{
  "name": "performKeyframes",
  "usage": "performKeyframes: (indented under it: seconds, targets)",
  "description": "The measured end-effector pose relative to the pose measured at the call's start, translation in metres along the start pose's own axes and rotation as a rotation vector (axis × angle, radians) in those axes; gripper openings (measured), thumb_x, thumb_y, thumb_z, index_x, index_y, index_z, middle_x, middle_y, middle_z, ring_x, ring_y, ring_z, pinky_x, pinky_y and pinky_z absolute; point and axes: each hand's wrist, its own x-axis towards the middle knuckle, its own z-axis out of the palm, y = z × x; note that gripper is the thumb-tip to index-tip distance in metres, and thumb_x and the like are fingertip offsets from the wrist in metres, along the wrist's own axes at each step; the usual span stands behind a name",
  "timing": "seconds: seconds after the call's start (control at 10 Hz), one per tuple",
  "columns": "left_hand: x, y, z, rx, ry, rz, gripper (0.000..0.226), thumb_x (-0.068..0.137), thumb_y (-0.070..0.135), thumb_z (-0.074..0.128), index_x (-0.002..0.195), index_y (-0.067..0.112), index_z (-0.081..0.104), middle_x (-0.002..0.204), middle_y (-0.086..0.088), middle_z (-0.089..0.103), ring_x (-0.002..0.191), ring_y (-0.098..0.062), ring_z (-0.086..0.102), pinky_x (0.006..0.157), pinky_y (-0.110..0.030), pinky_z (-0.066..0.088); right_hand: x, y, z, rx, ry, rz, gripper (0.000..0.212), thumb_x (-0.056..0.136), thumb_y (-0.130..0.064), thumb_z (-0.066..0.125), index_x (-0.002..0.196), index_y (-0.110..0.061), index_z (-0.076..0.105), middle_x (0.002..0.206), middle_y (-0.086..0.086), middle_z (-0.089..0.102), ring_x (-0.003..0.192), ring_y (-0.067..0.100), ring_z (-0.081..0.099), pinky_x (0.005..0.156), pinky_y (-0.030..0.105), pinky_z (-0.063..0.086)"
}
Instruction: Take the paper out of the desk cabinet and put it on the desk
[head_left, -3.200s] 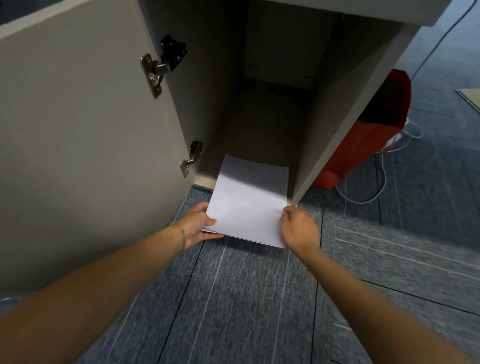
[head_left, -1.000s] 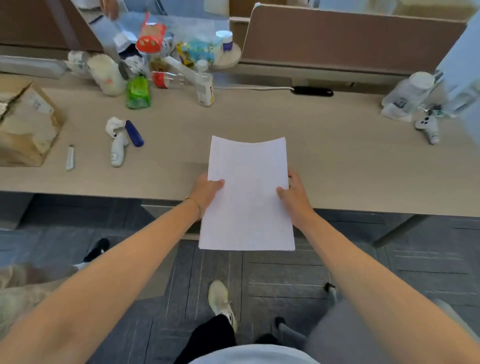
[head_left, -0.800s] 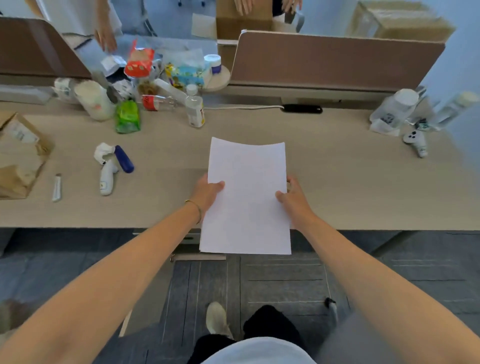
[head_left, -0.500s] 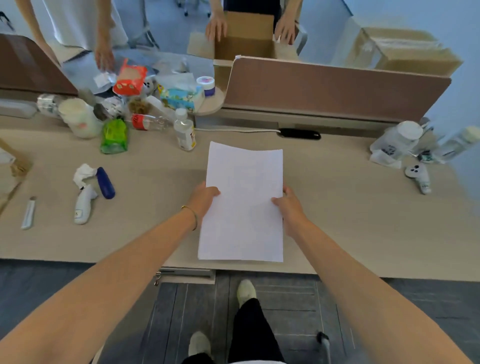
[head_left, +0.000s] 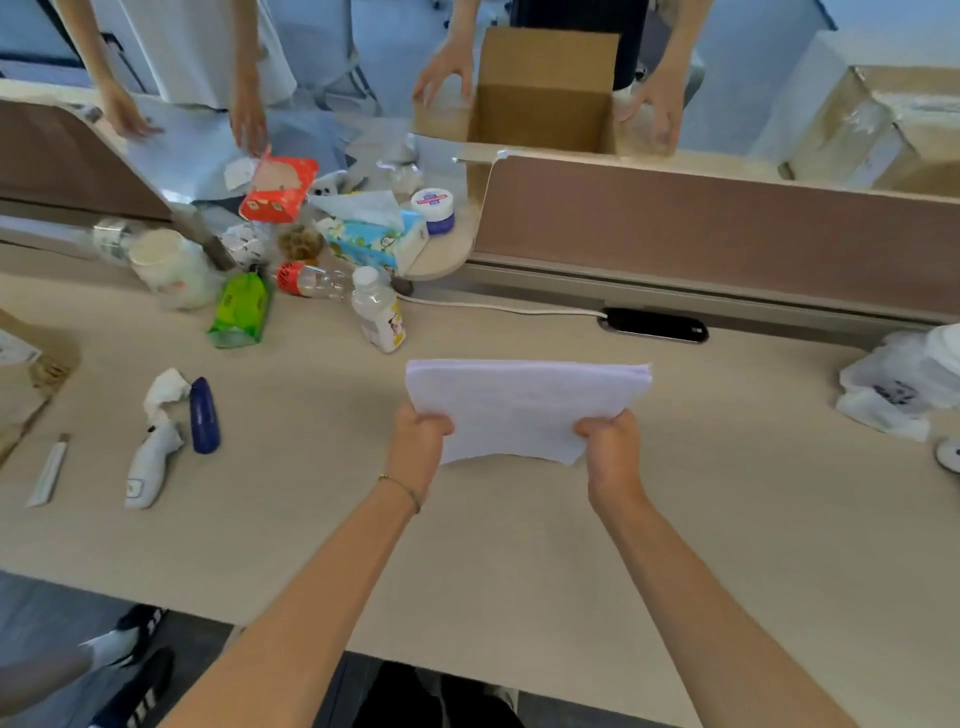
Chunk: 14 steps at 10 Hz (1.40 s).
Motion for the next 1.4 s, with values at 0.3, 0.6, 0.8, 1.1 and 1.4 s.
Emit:
performKeyframes:
  seconds: [0.3, 0.6, 0.8, 1.1, 1.4]
  targets:
    - [0.026, -0.041, 0.004, -0.124, 0.125, -0.177, 0.026, 0.062, 0.008, 0.051, 0.086, 0.007, 0.061, 0.085, -0.008, 0.056, 0.08, -0.023, 0.05, 0.067, -0.031, 0.04, 0.008, 0.044, 0.017, 0.051, -0.02, 0.038, 0.019, 0.056, -0.001, 0.045, 0.069, -0.012, 0.054, 0.068, 0.002, 0.048, 0.057, 0.007, 0.042, 0.056, 0.028, 0.032]
    - [0.122, -0.027, 0.003, 0.084, 0.103, -0.245, 0.021, 0.092, -0.006, 0.039, 0.111, 0.003, 0.044, 0.092, -0.009, 0.049, 0.07, -0.017, 0.043, 0.06, -0.028, 0.036, 0.083, 0.032, 0.055, -0.105, -0.06, 0.353, 0.047, 0.082, 0.012, 0.036, 0.118, -0.003, 0.061, 0.088, 0.006, 0.062, 0.068, 0.02, 0.057, 0.054, 0.025, 0.043]
    - [0.179, -0.049, 0.001, 0.354, 0.164, -0.251, 0.02, 0.096, 0.002, 0.039, 0.11, 0.017, 0.039, 0.108, -0.01, 0.051, 0.094, -0.026, 0.05, 0.09, -0.039, 0.047, 0.131, 0.061, 0.084, -0.148, 0.008, 0.424, 0.026, 0.088, 0.007, 0.042, 0.11, 0.001, 0.055, 0.098, 0.012, 0.051, 0.071, 0.022, 0.044, 0.061, 0.028, 0.034]
    - [0.198, -0.071, 0.013, 0.146, 0.233, -0.297, 0.051, 0.084, 0.017, 0.04, 0.133, 0.005, 0.041, 0.101, -0.013, 0.055, 0.085, -0.024, 0.047, 0.078, -0.03, 0.037, 0.151, 0.092, 0.103, -0.137, 0.061, 0.343, 0.044, 0.079, 0.007, 0.042, 0.114, -0.004, 0.066, 0.095, 0.01, 0.067, 0.072, 0.023, 0.057, 0.064, 0.027, 0.045]
    - [0.18, -0.068, -0.003, 0.333, 0.22, -0.146, 0.05, 0.099, 0.014, 0.044, 0.149, 0.02, 0.039, 0.141, -0.013, 0.052, 0.128, -0.031, 0.051, 0.108, -0.037, 0.039, 0.135, 0.071, 0.081, -0.377, -0.063, 0.26, 0.061, 0.086, 0.006, 0.047, 0.142, -0.02, 0.051, 0.122, 0.01, 0.067, 0.098, 0.033, 0.065, 0.068, 0.035, 0.051]
